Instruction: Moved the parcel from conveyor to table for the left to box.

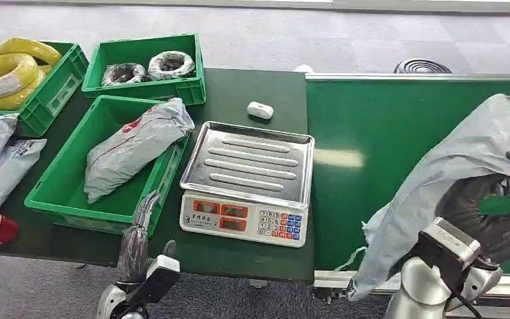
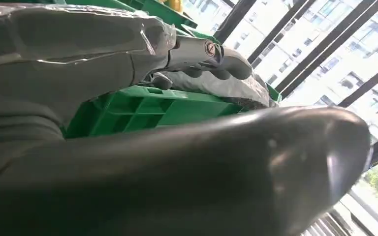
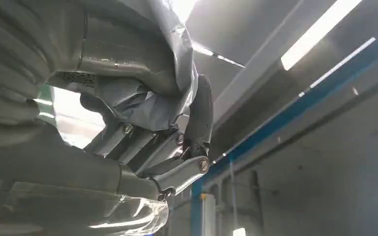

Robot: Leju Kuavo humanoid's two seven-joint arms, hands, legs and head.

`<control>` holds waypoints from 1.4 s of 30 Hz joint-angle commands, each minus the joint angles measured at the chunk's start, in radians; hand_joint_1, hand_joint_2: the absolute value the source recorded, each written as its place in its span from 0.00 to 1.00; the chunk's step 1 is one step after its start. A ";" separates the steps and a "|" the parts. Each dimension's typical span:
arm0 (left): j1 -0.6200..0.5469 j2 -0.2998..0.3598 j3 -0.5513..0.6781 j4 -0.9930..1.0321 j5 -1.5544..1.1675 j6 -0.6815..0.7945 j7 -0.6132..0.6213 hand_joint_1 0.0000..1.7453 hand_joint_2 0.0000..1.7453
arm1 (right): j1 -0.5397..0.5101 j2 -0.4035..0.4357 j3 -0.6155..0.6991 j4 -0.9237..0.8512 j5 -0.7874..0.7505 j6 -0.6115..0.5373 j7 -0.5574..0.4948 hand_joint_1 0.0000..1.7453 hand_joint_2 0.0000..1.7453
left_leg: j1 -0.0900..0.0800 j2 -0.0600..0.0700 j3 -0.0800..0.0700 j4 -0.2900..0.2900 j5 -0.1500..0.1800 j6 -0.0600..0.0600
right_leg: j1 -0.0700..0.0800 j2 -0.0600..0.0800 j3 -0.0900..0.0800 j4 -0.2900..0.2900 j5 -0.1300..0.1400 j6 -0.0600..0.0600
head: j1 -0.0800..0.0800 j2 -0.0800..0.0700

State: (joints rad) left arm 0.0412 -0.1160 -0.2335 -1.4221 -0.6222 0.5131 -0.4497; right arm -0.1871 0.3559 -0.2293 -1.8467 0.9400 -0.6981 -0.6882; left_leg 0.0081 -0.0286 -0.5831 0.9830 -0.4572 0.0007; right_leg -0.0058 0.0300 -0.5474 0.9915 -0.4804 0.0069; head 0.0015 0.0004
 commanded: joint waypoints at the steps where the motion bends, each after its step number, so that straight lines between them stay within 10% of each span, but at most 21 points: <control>1: -0.021 0.005 0.005 0.053 -0.015 -0.020 0.018 0.00 0.00 | -0.155 -0.007 0.000 0.153 0.034 0.000 0.046 1.00 1.00 | -0.001 0.005 0.001 -0.001 0.000 0.000 | 0.000 0.001 0.000 -0.001 0.000 0.000 | 0.000 0.000; 14: -0.068 0.016 -0.038 0.127 -0.005 -0.047 0.004 0.00 0.00 | -0.581 -0.130 0.070 0.922 0.270 0.000 0.274 0.99 1.00 | -0.001 0.006 0.002 -0.001 0.001 0.000 | 0.000 0.003 0.001 0.000 0.002 0.000 | 0.000 0.000; 42: -0.088 0.022 -0.053 0.166 0.022 -0.053 -0.011 0.00 0.00 | -0.743 -0.118 0.201 1.385 0.279 0.006 0.397 1.00 1.00 | 0.000 0.003 0.001 -0.001 0.001 0.000 | 0.000 0.000 0.000 0.000 0.001 0.000 | 0.000 0.000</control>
State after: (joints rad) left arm -0.0447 -0.1167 -0.2731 -1.3058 -0.6088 0.4620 -0.4616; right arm -0.8397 0.2617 -0.0740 -0.7116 1.2604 -0.6977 -0.2678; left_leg 0.0082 -0.0283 -0.5839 0.9831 -0.4562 0.0009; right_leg -0.0056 0.0306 -0.5484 0.9924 -0.4795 0.0067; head 0.0015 0.0004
